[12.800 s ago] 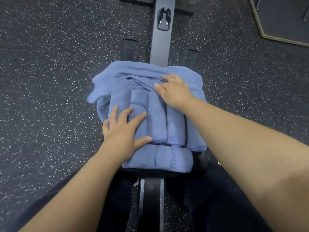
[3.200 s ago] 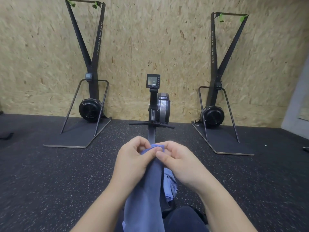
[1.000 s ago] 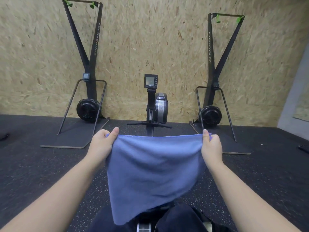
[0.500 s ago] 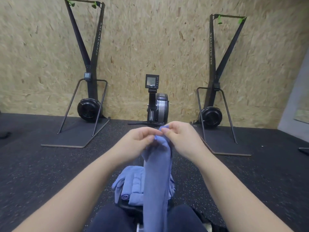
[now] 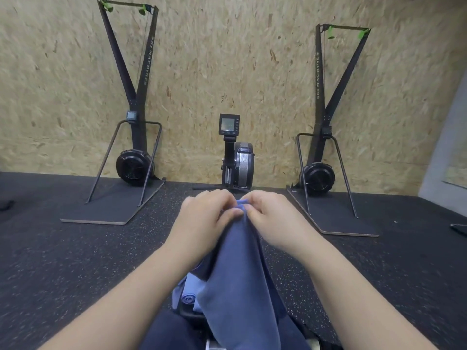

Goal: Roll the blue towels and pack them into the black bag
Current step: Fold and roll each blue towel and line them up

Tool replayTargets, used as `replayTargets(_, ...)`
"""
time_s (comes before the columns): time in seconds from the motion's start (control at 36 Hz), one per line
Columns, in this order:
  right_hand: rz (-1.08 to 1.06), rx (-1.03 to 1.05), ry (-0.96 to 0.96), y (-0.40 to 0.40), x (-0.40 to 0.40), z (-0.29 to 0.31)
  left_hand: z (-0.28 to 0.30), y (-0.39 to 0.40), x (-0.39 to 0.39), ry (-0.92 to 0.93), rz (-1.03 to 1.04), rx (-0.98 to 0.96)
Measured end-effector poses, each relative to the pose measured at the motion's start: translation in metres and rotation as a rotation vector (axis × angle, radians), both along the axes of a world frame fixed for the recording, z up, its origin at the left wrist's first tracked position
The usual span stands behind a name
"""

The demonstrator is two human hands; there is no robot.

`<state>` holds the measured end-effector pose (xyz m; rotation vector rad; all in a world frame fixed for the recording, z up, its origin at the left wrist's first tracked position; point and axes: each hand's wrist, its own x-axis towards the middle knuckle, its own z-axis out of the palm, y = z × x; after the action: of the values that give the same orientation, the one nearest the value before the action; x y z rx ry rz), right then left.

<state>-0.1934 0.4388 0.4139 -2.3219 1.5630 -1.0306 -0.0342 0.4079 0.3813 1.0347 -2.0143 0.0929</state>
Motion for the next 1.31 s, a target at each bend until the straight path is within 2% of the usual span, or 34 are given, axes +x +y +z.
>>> replayTargets(0.14, 0.001, 0.002, 0.077, 0.006, 0.000, 0.004, -0.003, 0.002, -0.001, 0.011, 0.009, -0.085)
replayTargets(0.31, 0.014, 0.036, 0.071, 0.012, 0.001, 0.008, -0.002, 0.003, -0.002, 0.110, -0.021, -0.027)
replayTargets(0.47, 0.113, 0.083, -0.203, 0.012, 0.001, 0.008, 0.002, 0.005, -0.001, 0.386, -0.013, 0.143)
replayTargets(0.64, 0.068, -0.011, -0.352, -0.001, -0.002, -0.004, 0.004, 0.003, -0.001, 0.394, -0.145, 0.217)
replayTargets(0.69, 0.053, -0.053, -0.396, -0.005, -0.004, -0.006, 0.001, 0.002, 0.002, 0.345, -0.179, 0.216)
replayTargets(0.78, 0.012, -0.109, -0.436, -0.013, -0.010, -0.009, -0.010, -0.004, 0.013, 0.138, -0.181, 0.147)
replayTargets(0.83, 0.011, -0.119, -0.465, -0.018, -0.014, -0.010, -0.020, -0.010, 0.023, -0.013, -0.146, 0.106)
replayTargets(0.94, -0.002, -0.106, -0.519, -0.029, -0.023, -0.016, -0.036, -0.022, 0.039, -0.190, -0.063, 0.092)
replayTargets(1.03, -0.057, -0.123, -0.489, -0.042, -0.033, -0.022, -0.042, -0.034, 0.054, -0.319, 0.005, 0.082)
replayTargets(1.19, -0.309, -0.145, -0.195, -0.084, -0.048, -0.057, -0.035, -0.060, 0.066, -0.331, 0.040, 0.041)
replayTargets(1.31, -0.422, -0.130, -0.212, -0.108, -0.043, -0.081, -0.042, -0.075, 0.054, -0.301, 0.010, 0.130)
